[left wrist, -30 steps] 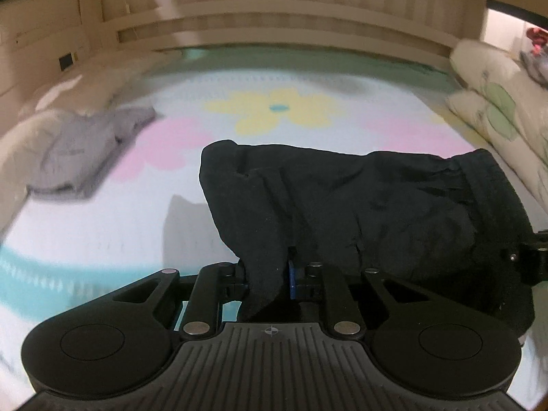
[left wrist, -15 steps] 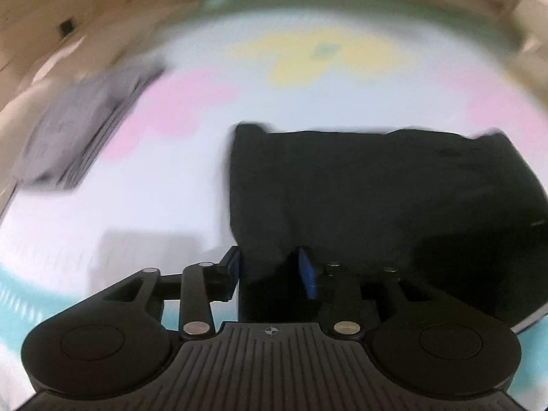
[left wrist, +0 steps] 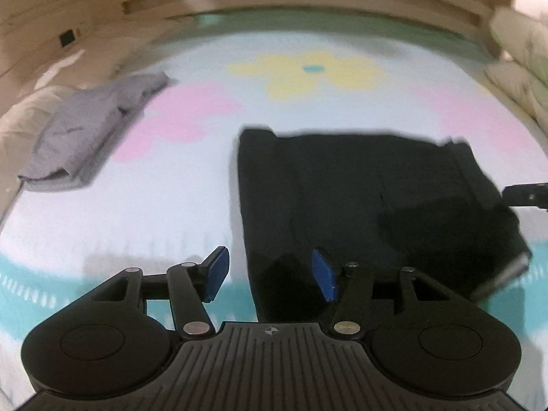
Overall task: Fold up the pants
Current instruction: 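Open the left gripper and lift both grippers away from the pants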
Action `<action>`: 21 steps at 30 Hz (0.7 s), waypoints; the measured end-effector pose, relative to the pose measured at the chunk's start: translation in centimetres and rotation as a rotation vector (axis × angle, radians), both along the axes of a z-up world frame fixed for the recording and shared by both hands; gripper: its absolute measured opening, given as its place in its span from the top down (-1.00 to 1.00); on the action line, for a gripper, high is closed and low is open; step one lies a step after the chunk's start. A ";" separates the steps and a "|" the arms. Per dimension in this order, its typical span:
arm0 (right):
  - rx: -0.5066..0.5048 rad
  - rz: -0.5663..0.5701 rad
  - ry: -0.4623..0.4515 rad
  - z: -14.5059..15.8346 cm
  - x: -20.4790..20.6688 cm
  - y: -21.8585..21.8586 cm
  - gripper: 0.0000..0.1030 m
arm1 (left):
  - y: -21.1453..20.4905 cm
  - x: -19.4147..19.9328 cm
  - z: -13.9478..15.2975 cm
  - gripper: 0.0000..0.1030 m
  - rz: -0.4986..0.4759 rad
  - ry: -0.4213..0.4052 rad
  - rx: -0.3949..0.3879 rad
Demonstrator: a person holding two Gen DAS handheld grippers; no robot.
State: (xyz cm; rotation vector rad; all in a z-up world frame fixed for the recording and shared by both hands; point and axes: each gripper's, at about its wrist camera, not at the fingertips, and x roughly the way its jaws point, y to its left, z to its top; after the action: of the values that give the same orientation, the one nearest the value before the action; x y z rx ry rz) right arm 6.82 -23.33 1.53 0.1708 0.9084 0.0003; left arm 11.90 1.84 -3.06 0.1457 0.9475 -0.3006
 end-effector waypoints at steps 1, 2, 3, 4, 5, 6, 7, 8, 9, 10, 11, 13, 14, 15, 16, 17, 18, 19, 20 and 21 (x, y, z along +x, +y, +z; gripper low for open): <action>-0.005 0.025 0.025 -0.5 -0.3 0.5 0.54 | -0.1 -0.1 -0.8 -0.01 -0.013 0.018 0.016; -0.016 0.041 0.054 -1.0 -0.2 0.6 0.54 | -0.3 -0.4 -1.5 -0.02 -0.026 0.032 0.041; -0.035 0.054 0.093 -1.9 -0.3 0.9 0.54 | -0.5 -0.7 -2.0 -0.03 -0.035 0.033 0.062; -0.054 0.065 0.132 -2.9 -0.3 1.2 0.54 | -0.6 -1.1 -2.1 -0.03 -0.042 0.019 0.070; -0.071 0.070 0.165 -3.7 -0.1 1.3 0.54 | -0.7 -1.3 -2.0 -0.02 -0.048 0.008 0.076; -0.087 0.071 0.186 -4.4 -0.2 1.3 0.55 | -0.7 -1.2 -1.6 -0.02 -0.047 0.005 0.080; -0.089 0.071 0.189 -4.6 -0.1 1.4 0.54 | -0.7 -1.1 -1.1 -0.01 -0.037 0.002 0.076; -0.084 0.066 0.181 -4.4 -0.2 1.4 0.53 | -0.5 -1.0 -0.3 -0.01 -0.019 -0.005 0.062; -0.078 0.058 0.172 -3.8 -0.4 1.4 0.42 | -0.3 -1.0 0.5 -0.01 0.001 -0.019 0.049; -0.065 0.049 0.156 -2.9 -0.7 1.4 0.30 | -0.2 -1.0 1.5 -0.01 0.020 -0.038 0.039; -0.052 0.037 0.134 -2.0 -0.9 1.4 0.22 | -0.1 -1.0 2.3 -0.01 0.032 -0.058 0.031; -0.040 0.010 0.093 -0.2 -1.6 1.4 -0.15 | -0.1 -1.6 4.5 -0.03 0.058 -0.101 0.020; -0.040 -0.002 0.073 0.7 -1.7 1.9 -0.24 | -0.1 -1.9 5.6 -0.05 0.068 -0.120 0.015; -0.042 -0.014 0.050 1.9 -2.3 2.2 -0.40 | -0.1 -2.4 6.6 -0.17 0.083 -0.134 0.011; -0.045 -0.020 0.034 2.6 -2.9 2.5 -0.50 | 0.0 -2.8 7.5 -0.30 0.099 -0.142 0.008; -0.049 -0.028 0.018 3.3 -3.2 2.6 -0.52 | 0.1 -3.5 8.4 -0.33 0.113 -0.148 -0.002; -0.055 -0.035 0.002 4.2 -3.8 3.0 -0.55 | 0.2 -3.8 9.0 -0.33 0.121 -0.153 -0.016; -0.058 -0.039 -0.008 4.7 -4.0 3.1 -0.61 | 0.3 -4.5 9.7 -0.35 0.130 -0.156 -0.031; -0.061 -0.048 -0.018 5.4 -4.4 3.4 -0.65 | 0.3 -5.2 10.1 -0.36 0.136 -0.158 -0.040; -0.060 -0.056 -0.027 5.6 -4.1 3.4 -0.70 | 0.2 -5.9 10.5 -0.39 0.142 -0.161 -0.038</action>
State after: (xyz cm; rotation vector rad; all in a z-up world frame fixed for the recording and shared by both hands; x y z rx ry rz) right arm 2.76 -19.90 7.10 0.1406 0.8754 -0.0763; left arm 5.98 2.04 7.43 0.0666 0.7879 -0.1728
